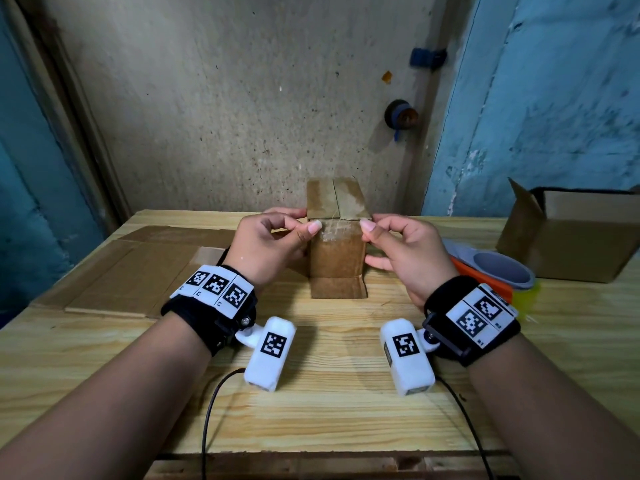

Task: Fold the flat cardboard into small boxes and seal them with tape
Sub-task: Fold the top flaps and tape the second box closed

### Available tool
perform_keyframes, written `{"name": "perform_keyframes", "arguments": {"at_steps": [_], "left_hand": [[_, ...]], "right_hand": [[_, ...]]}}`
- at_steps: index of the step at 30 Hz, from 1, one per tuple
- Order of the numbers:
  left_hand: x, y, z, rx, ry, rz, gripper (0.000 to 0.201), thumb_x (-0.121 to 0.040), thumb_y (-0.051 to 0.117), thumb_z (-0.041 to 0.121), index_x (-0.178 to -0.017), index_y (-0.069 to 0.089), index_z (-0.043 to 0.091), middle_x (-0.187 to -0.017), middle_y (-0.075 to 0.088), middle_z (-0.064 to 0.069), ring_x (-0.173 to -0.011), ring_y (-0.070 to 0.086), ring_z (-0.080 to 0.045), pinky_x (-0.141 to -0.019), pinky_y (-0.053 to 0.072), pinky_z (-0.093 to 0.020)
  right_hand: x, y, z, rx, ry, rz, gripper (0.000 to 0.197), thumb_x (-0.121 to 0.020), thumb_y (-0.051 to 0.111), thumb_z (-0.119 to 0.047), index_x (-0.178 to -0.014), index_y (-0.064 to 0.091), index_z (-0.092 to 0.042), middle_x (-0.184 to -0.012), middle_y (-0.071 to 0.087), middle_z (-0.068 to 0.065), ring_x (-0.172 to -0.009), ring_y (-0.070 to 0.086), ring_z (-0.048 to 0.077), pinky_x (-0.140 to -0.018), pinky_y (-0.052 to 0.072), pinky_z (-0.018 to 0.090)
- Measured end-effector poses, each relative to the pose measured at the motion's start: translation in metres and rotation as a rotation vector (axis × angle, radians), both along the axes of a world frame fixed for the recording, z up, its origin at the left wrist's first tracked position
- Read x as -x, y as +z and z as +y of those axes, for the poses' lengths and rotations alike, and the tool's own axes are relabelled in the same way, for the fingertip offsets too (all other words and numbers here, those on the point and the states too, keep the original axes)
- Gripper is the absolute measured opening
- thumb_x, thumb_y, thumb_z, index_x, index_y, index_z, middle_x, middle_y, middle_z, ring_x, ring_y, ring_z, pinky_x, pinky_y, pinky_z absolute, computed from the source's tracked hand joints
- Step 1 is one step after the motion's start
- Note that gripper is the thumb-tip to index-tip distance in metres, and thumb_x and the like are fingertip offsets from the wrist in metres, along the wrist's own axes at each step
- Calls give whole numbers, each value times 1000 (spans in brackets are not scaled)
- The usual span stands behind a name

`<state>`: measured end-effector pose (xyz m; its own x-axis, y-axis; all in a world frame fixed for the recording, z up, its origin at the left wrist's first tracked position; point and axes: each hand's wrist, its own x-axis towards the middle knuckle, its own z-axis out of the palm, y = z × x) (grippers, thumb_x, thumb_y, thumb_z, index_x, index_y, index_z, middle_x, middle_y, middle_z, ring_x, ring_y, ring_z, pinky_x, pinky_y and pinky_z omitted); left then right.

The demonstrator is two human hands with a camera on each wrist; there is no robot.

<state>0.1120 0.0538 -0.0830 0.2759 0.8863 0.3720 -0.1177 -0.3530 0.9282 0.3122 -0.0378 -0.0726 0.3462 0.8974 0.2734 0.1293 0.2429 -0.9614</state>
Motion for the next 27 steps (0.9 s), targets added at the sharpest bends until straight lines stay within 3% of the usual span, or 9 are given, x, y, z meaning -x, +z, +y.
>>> {"name": "perform_keyframes", "arguments": {"at_steps": [3, 7, 11, 14, 17, 21, 24, 27], "left_hand": [[1, -1, 2, -32, 8, -1, 21, -71, 84, 31, -70, 77, 12, -109, 71, 1, -106, 71, -15, -79, 63, -42], [3, -3, 7, -76, 18, 28, 16, -73, 87, 25, -70, 78, 12, -109, 72, -4, -108, 70, -11, -87, 60, -52], [4, -3, 9, -123, 19, 70, 19, -76, 86, 22, -64, 74, 14, -104, 71, -6, -107, 70, -9, -86, 60, -54], [2, -3, 10, -99, 22, 62, 23, -71, 87, 30, -61, 72, 16, -103, 72, -1, -104, 72, -15, -88, 59, -55], [0, -4, 14, -50, 31, 32, 26, -72, 88, 24, -64, 67, 11, -107, 73, -4, -98, 74, -19, -83, 61, -54], [-2, -7, 18, -11, 10, -96, 41, -75, 84, 1, -78, 46, 16, -98, 74, -6, -88, 75, -17, -58, 61, -39], [0, -7, 18, -14, -19, -83, 39, -75, 83, -2, -94, 53, 14, -97, 74, 0, -96, 73, -11, -63, 63, -44], [3, -6, 14, -10, -44, -44, 48, -79, 81, -2, -120, 63, 15, -105, 73, 1, -91, 73, -9, -73, 63, -49]], "right_hand": [[-1, -2, 1, -26, -13, -23, 23, -95, 76, -22, -78, 75, -7, -128, 63, -1, -113, 70, 19, -86, 65, 45], [-3, -4, 4, -37, -13, -91, 26, -95, 75, -21, -84, 72, 3, -128, 62, -5, -109, 71, 15, -83, 65, 43], [-4, -5, 6, -43, -21, -129, 29, -95, 75, -19, -85, 68, 7, -125, 61, -10, -98, 74, 12, -80, 66, 42], [-4, -6, 9, -54, -58, -155, 26, -93, 78, -20, -76, 68, -3, -121, 63, -9, -93, 75, 11, -76, 66, 42], [-2, -7, 12, -62, -81, -101, 24, -90, 81, -18, -72, 67, -9, -118, 67, -4, -95, 75, 11, -75, 67, 45], [-1, -5, 12, -61, -89, 6, 28, -87, 84, -11, -92, 56, -14, -118, 69, 6, -106, 73, 16, -75, 66, 47], [0, -2, 10, -44, -64, -34, 39, -89, 80, -5, -113, 63, -30, -123, 68, 2, -109, 72, 17, -75, 66, 46], [-1, -5, 9, -21, 20, -35, 49, -93, 74, 2, -123, 73, -37, -135, 68, -3, -108, 75, 14, -86, 65, 42]]}}
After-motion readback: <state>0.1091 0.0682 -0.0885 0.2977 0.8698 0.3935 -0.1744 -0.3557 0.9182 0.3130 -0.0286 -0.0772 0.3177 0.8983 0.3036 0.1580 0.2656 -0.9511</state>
